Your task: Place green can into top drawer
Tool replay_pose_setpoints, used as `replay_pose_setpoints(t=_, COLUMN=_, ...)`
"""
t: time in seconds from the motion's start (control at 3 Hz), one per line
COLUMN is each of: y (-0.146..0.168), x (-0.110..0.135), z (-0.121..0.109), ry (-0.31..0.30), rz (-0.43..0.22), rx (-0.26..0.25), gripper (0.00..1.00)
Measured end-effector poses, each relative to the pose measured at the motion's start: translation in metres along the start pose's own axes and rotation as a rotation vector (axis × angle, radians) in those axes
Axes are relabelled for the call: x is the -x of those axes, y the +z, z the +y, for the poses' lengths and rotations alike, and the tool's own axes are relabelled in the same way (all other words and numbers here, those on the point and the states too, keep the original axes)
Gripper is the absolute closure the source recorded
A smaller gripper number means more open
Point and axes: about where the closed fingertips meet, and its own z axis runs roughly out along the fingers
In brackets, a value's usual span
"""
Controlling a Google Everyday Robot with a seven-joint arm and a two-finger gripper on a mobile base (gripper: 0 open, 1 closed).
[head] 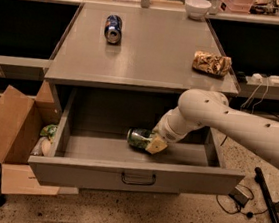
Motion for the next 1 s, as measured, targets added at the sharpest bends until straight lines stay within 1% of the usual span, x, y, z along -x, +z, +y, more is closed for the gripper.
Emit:
replay_pose_setpoints(t=0.33, y=0.006, x=-0.009, z=-0.011, ry=0.039, rz=-0.015, rx=-0.002, gripper=0.51)
replay_pose_setpoints(t=0.67, y=0.005, x=-0.013, z=-0.023, ry=0.065, rz=-0.046, rx=-0.010, gripper=0.20)
replay_pose_setpoints(t=1.0, y=-0.002, x=-0.013, z=-0.029, ry=0.083, rz=-0.080, rx=-0.024, gripper=0.00)
